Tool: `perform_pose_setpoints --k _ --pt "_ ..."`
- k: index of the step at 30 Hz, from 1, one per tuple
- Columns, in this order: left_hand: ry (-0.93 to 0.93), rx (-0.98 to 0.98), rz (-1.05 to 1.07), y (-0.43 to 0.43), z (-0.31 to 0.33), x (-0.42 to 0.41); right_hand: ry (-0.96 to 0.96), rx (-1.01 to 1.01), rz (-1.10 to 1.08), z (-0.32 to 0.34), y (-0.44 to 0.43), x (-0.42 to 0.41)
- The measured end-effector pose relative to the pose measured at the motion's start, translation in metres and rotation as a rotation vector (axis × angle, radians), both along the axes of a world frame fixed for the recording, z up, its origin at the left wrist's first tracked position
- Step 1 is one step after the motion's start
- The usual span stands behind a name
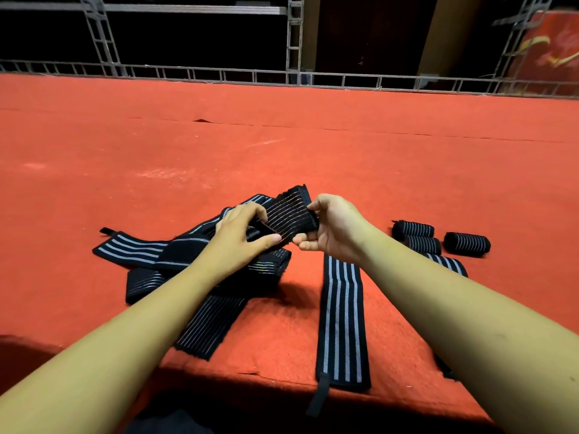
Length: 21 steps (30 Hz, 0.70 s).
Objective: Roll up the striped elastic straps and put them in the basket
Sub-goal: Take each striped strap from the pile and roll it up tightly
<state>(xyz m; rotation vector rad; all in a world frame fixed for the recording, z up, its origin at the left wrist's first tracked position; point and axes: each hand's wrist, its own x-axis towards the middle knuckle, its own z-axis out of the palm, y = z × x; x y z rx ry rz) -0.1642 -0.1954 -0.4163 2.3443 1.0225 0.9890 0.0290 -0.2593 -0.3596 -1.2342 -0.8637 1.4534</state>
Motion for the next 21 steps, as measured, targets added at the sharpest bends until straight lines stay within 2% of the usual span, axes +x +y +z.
perform_pose_setpoints --k 4,5,8,10,13,15,18,21 --pt "0.1 0.298 0.235 -0.002 -0.001 0.002 0.027 -0.011 0.041 -0.001 -0.001 0.002" --pt "0.135 0.323 0.263 -0.005 0.002 0.005 0.062 -0.014 0.068 -0.001 -0.001 0.001" --pt "0.203 0.168 0.277 -0.015 0.009 0.017 0.131 0.0 0.131 0.001 -0.001 -0.001" --pt "0.11 0.066 0.274 -0.015 0.009 0.019 0.106 0.015 0.146 0.004 -0.003 -0.002" --pt "-0.057 -0.108 0.245 -0.012 0.008 0.02 -0.07 0.01 0.098 0.007 -0.009 -0.006" --pt "-0.097 -0.159 0.268 -0.008 0.006 0.02 -0.158 0.017 -0.036 0.008 -0.008 -0.005" --pt "-0.188 -0.242 0.432 0.008 0.0 0.009 -0.113 0.052 -0.304 0.01 -0.004 0.013" --pt "-0.228 -0.326 0.611 0.027 -0.008 -0.015 -0.081 0.09 -0.433 0.006 -0.004 0.039"
